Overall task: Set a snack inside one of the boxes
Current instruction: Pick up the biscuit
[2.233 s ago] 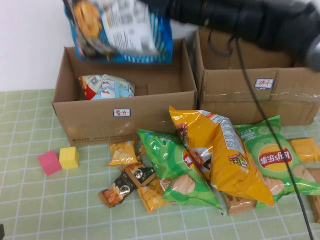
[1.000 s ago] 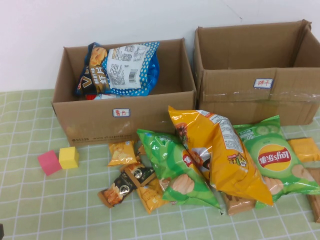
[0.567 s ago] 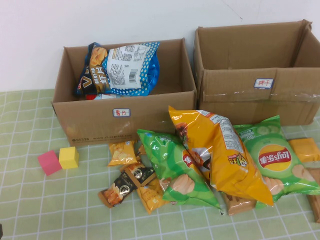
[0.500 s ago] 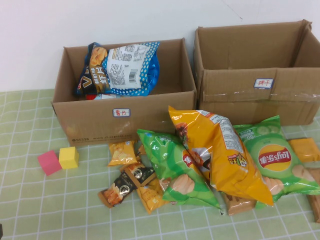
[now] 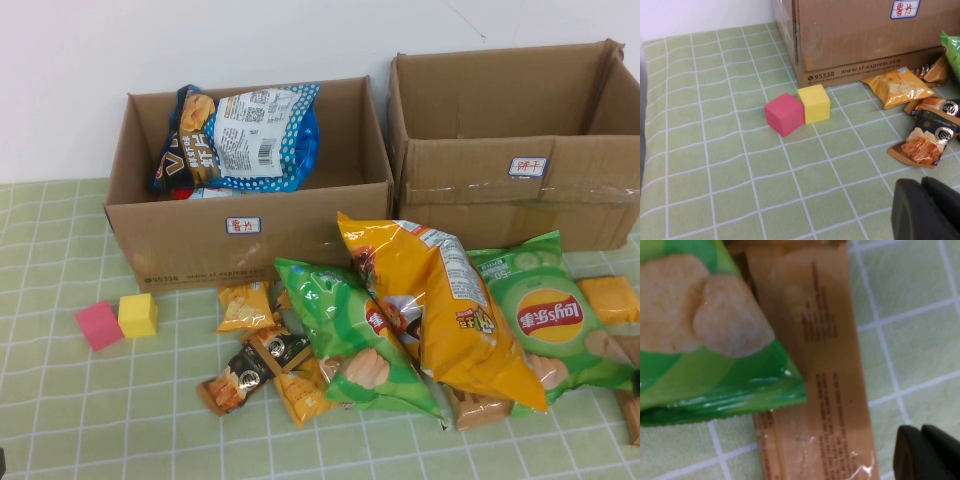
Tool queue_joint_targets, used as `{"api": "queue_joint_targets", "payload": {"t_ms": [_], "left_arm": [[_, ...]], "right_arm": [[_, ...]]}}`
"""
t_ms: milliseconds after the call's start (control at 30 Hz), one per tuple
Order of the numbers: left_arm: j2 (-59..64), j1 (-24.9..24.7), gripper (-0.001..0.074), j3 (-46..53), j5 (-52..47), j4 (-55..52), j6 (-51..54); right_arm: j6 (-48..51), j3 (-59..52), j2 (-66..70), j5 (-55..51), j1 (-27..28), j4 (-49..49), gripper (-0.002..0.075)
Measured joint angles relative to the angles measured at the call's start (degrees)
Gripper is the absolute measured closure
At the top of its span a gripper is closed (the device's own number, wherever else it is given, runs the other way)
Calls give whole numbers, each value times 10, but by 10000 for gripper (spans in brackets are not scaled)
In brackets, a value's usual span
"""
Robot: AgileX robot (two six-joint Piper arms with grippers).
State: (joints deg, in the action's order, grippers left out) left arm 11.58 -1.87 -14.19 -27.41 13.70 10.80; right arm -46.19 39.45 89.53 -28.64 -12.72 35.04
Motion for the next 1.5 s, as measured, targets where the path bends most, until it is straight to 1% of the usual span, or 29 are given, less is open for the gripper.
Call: {"api": "queue_joint_targets", "payload": {"t_ms": [233,300,467,533,600,667,733,900,967,1233,1333,1500], "left_arm": [[16,0,737,-1,-9,11,0],[29,0,737,-2,-11,13,0],[60,0,737,-4,-17,13,0],[67,0,737,-4,-17,13,1],[71,0,737,-4,-17,13,2],[71,0,737,-5,-17,13,2],[71,0,737,-5,-17,13,2],[71,0,737,-5,-17,13,2],[71,0,737,-5,-17,13,2],[71,0,737,-5,-16,13,3],[71,0,737,-5,-16,13,3],[71,0,737,-5,-15,14,3]], "right_arm": [[18,4,10,0,0,-28,717],[40,11,10,0,0,-54,717],[193,28,10,6,0,-197,725],[250,29,11,19,0,-235,725],[287,29,13,34,0,-245,711],[297,30,19,38,0,-232,659],[290,31,28,38,0,-199,582],[194,35,43,34,0,-116,386],[166,40,43,30,0,-100,345],[79,54,44,31,0,-92,211],[51,56,55,36,0,-92,190],[34,57,91,40,0,-82,184]]}}
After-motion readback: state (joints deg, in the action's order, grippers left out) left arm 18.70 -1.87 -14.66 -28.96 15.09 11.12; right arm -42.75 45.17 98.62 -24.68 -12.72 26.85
